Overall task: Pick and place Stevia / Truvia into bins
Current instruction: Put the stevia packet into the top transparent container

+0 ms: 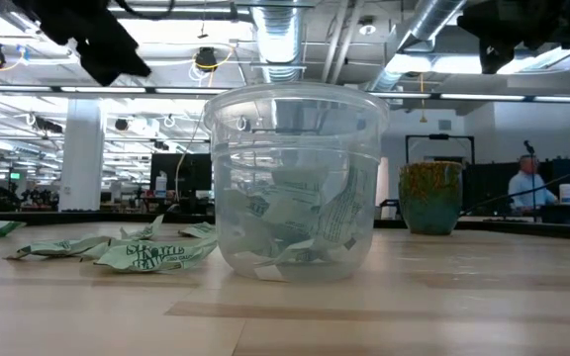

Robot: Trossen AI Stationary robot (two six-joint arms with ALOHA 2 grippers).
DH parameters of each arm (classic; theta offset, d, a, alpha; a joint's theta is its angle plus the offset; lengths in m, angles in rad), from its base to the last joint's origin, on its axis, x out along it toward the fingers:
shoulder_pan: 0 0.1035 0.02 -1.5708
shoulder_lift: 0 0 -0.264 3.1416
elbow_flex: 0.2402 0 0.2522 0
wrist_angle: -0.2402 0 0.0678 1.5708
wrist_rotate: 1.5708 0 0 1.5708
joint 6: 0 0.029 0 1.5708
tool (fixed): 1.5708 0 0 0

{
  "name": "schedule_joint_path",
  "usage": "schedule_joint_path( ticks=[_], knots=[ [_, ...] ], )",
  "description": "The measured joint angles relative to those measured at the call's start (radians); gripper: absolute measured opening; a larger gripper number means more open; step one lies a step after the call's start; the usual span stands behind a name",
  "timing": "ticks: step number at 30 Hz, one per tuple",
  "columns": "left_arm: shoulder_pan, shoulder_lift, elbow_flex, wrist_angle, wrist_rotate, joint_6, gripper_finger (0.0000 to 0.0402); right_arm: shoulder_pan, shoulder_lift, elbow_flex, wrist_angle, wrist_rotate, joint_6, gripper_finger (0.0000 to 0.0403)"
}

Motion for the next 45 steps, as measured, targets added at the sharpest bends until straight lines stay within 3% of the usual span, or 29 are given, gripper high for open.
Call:
schedule_joint_path(
  ticks=[9, 20, 28, 45],
  knots=[
    [0.093, 0.313, 0.142, -0.312, 0.014, -0.294, 0.0184, 0.000, 0.000, 0.000, 0.000, 0.000, 0.000, 0.0059],
    [0.242, 0.577, 0.157, -0.269, 0.245, -0.325, 0.0184, 0.000, 0.000, 0.000, 0.000, 0.000, 0.000, 0.0059],
    [0.292, 0.641, 0.157, -0.227, 0.260, -0.322, 0.0184, 0.000, 0.000, 0.000, 0.000, 0.000, 0.000, 0.0059],
    [0.292, 0.736, 0.160, -0.151, 0.261, -0.312, 0.0183, 0.000, 0.001, 0.000, -0.008, 0.000, 0.000, 0.0059]
  ],
)
